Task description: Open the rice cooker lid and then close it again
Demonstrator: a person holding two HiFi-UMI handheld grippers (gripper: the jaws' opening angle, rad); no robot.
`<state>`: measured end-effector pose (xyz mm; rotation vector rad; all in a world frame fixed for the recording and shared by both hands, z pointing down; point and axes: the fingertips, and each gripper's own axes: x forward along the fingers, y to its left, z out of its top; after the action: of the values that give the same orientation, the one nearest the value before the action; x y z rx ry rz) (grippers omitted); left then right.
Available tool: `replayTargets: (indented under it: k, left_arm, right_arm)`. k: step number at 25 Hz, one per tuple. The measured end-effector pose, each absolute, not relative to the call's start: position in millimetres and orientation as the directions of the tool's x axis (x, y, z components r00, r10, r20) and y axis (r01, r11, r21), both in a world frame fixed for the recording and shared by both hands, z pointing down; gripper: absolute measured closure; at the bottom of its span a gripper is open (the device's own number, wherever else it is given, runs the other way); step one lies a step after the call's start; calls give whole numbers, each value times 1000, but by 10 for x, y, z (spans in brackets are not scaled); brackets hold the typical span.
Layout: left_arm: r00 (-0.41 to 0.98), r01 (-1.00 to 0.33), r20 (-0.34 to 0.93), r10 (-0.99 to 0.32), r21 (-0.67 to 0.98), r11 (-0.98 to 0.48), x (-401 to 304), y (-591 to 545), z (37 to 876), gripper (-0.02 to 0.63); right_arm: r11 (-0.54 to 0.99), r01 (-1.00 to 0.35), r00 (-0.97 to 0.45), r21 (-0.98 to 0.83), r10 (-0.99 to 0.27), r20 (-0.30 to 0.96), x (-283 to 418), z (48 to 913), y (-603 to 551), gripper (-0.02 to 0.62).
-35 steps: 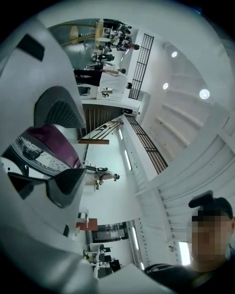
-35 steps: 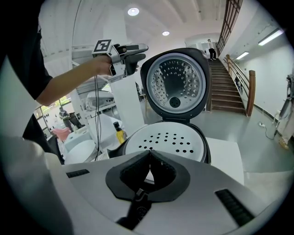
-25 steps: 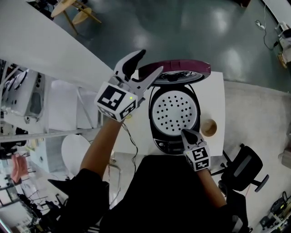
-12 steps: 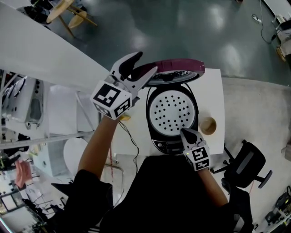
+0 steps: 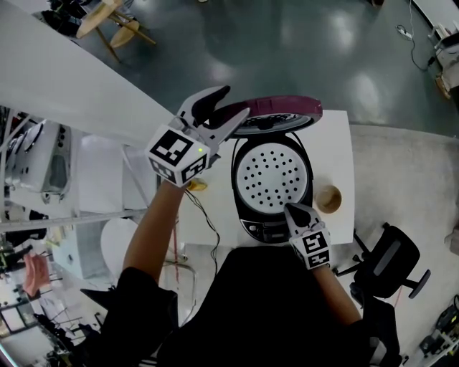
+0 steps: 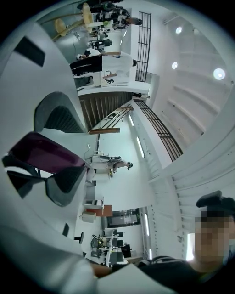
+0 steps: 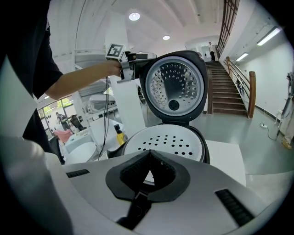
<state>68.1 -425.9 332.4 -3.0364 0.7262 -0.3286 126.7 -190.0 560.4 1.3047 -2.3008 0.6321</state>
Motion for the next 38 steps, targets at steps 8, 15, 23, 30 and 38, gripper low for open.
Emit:
replayTargets:
  k: [8,15,23,30,38]
  left_arm:
    - [891,-388,229,-392,-66,-919,705,-4039,3365,391]
    - [906,-314,263,-331,-103,-944,732,-3788,3395,415]
    - [909,-249,306,-284,-148,-957,762,-3520,3471,443]
    - [907,-184,352,-232,-165,-969,769,-3255,3575,458]
    - [888,-66,434,-151,-205,-977,804,-2860,3769,499]
  right_arm:
    - [478,-858,-494,-186,-674,549,1165,5618,-1782,595]
    - [467,-867,-481,-175,-688,543,1160,5562,-1708,595]
    - [448,-879,-459,-162,-704,542,1161,5569,-1609,595]
    - [421,-894,-434,-154,-724,536,1185,5539,-1504,595]
    - [411,-899,-424,-153,-727,540,1138,5580,-1349,595]
